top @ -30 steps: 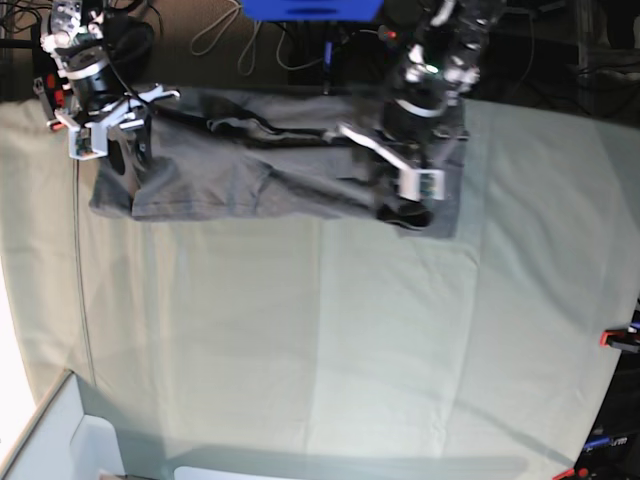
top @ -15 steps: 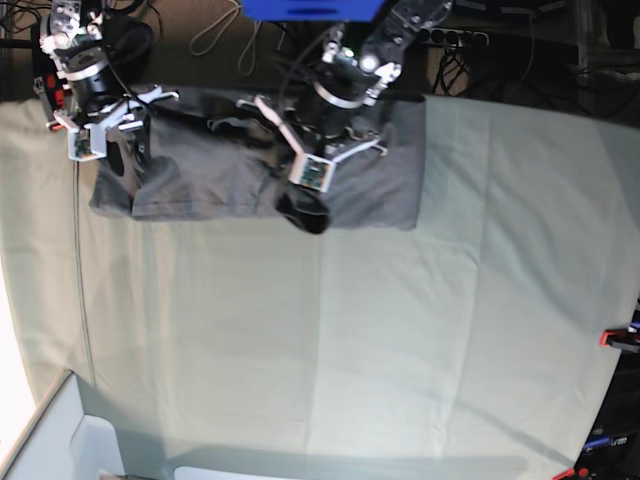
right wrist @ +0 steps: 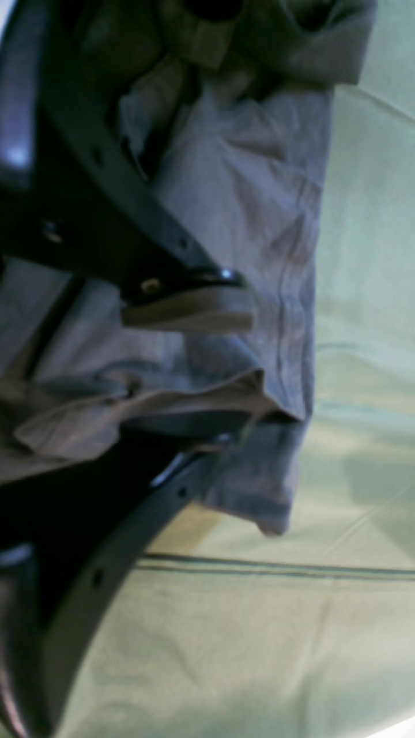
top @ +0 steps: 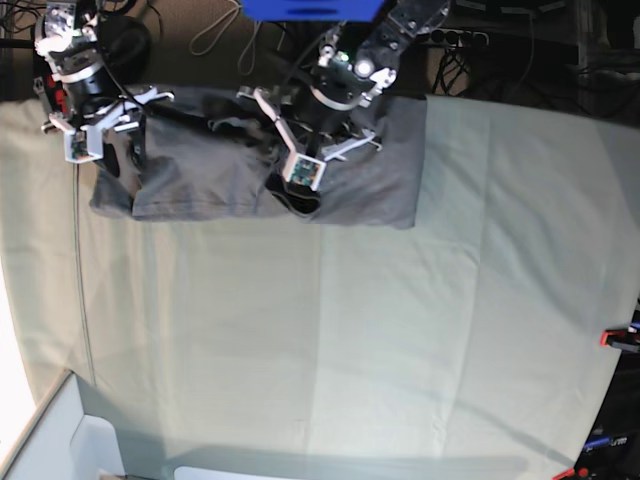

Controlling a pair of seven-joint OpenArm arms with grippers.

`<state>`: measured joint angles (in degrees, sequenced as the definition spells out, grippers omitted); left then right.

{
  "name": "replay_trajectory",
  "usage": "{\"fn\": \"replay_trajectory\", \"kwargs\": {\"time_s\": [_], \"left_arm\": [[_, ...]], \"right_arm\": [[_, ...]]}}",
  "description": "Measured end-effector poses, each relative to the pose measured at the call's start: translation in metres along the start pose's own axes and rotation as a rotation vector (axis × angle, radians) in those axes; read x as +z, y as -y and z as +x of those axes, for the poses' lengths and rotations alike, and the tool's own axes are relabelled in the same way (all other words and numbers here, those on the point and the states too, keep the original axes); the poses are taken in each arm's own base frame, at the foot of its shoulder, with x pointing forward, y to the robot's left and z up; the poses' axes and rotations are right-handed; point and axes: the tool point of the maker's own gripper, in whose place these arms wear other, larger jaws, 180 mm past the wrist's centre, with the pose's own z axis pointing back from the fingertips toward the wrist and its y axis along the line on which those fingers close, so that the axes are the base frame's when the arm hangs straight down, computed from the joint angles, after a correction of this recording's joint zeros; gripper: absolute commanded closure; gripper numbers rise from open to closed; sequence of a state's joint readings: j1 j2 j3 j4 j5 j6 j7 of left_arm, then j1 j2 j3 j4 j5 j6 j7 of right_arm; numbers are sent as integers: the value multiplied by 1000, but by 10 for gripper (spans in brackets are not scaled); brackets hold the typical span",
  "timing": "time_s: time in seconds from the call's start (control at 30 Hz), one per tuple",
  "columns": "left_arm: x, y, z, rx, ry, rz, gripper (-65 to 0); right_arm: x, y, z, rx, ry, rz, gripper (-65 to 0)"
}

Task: Layout the t-shirt on the table in an organized manner, then fold the t-shirt properly
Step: 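Fold the strip end held by the left gripper toward the right gripper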

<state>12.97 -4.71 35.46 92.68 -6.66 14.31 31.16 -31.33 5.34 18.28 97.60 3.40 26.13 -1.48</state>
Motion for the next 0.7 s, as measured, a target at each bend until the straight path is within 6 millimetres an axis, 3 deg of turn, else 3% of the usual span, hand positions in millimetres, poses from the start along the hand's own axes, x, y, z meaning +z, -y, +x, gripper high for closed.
{"fn": "replay_trajectory", "kwargs": {"time_s": [0.13, 0.33, 0.4, 0.5, 0.57, 0.7], "left_arm": [[8, 5, 23, 12, 60, -21, -381], [34, 8, 67, 15, 198, -45, -384], [35, -12, 59, -2, 178, -18, -384], [27, -56, 47, 17, 137, 107, -383], [24, -71, 43, 35, 128, 146, -383], [15, -69, 29, 70, 79, 149, -383]], "right_arm": [[0, 0, 0, 0, 0, 0, -229], [0, 0, 0, 0, 1, 0, -229], [0, 0, 0, 1, 1, 0, -229], [0, 0, 0, 0, 1, 0, -229], [0, 0, 0, 0, 1, 0, -229], [0, 0, 0, 0, 1, 0, -229]]}}
